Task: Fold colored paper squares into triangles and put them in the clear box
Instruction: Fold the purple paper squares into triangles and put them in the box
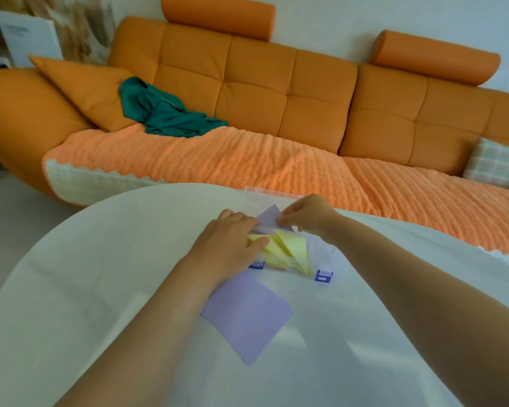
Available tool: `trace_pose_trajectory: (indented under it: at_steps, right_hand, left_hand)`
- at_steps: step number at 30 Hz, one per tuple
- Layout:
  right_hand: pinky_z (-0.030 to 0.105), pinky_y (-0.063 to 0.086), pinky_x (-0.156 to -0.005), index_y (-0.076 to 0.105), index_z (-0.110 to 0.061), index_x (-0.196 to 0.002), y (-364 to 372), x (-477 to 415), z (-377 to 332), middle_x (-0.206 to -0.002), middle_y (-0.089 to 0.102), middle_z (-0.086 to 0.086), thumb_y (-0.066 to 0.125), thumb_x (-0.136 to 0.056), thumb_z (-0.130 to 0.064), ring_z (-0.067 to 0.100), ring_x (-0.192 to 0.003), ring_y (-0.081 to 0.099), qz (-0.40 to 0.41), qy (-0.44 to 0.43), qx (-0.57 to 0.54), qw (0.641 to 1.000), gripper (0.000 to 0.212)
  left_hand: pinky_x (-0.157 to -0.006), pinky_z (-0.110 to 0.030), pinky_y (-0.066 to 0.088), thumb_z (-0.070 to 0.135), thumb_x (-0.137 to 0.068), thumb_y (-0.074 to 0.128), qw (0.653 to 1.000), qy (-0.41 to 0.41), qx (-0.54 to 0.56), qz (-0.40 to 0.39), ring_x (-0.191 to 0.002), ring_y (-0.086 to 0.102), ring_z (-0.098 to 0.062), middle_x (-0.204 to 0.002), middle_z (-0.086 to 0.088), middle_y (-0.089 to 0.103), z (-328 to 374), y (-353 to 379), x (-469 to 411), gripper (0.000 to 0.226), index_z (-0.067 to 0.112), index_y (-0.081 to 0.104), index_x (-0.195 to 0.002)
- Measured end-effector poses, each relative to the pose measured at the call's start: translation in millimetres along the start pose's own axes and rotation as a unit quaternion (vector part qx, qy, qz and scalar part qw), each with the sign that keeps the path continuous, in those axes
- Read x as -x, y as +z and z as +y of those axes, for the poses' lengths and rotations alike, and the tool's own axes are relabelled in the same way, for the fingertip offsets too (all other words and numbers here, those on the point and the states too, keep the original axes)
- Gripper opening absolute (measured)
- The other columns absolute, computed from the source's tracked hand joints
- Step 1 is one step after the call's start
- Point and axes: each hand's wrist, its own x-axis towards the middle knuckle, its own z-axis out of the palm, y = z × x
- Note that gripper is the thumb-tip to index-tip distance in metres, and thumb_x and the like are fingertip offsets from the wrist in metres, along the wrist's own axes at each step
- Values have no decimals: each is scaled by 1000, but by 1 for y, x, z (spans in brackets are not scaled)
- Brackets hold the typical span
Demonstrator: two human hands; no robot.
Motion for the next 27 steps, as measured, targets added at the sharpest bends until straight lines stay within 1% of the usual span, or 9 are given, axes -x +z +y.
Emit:
trace_pose_trajectory:
  at_steps: [6,9,12,15,17,19,21,24,27]
  right_hand:
    - [19,42,-52,77,-12,-88,8,-9,0,-74,65,-2,82,-81,-28,9,-65,57,-62,3,84,995,18]
    - [29,50,-65,76,-2,-97,10,-10,-3,-79,64,5,77,-85,-29,16,-73,57,-63,-26,134,989,30]
    - [33,50,-65,67,-9,-75,9,-7,-9,-73,58,5,70,-89,-37,20,-71,55,-63,-49,257,963,31]
    - [29,49,-60,69,-15,-86,7,-4,-11,-88,62,1,61,-95,-37,18,-79,59,-17,-70,364,929,26]
    - [23,53,-63,75,-24,-107,7,-1,-7,-102,67,-7,53,-97,-17,8,-81,65,17,-101,282,954,25]
    - [9,42,-48,75,-27,-112,10,6,-2,-96,64,-19,42,-91,-1,-6,-60,60,-13,-129,170,977,47]
    - [4,34,-43,74,-29,-113,12,11,2,-93,60,-23,38,-88,-2,-7,-55,53,-58,-136,132,980,52]
    - [5,33,-51,75,-30,-113,12,16,6,-97,58,-21,38,-93,-11,-10,-64,47,-78,-136,140,978,46]
    - [5,33,-46,76,-28,-113,7,22,8,-78,54,-25,38,-95,-13,-11,-54,49,-72,-140,105,982,45]
  left_hand:
    - [-99,-33,39,45,-96,53,998,32,-13,54,-121,40,-18,-127,5,52,1,4,-2,42,17,54,-127]
    - [-106,-28,31,44,-98,49,998,60,4,30,-132,37,-13,-134,8,52,2,8,-1,43,20,53,-134]
    - [-106,-27,25,44,-100,45,998,64,0,20,-128,42,-12,-128,10,59,2,12,-2,40,25,55,-133]
    - [-108,-29,27,47,-99,45,998,58,-9,21,-126,45,-12,-129,10,61,3,10,-3,43,25,54,-135]
    - [-105,-30,31,47,-99,45,999,49,-1,13,-127,44,-12,-131,8,59,4,9,-3,46,23,52,-138]
    - [-98,-30,36,45,-98,47,999,38,22,13,-124,46,-14,-124,9,59,6,8,-2,44,23,51,-136]
    - [-93,-28,37,43,-98,50,998,31,53,12,-126,43,-12,-115,18,53,7,7,-1,42,22,50,-134]
    - [-101,-28,38,43,-97,52,996,14,88,6,-136,33,-7,-134,12,51,7,7,-2,46,21,47,-138]
    - [-101,-23,34,32,-98,51,991,-1,121,66,-134,33,-4,-137,7,50,7,0,-3,39,22,51,-135]
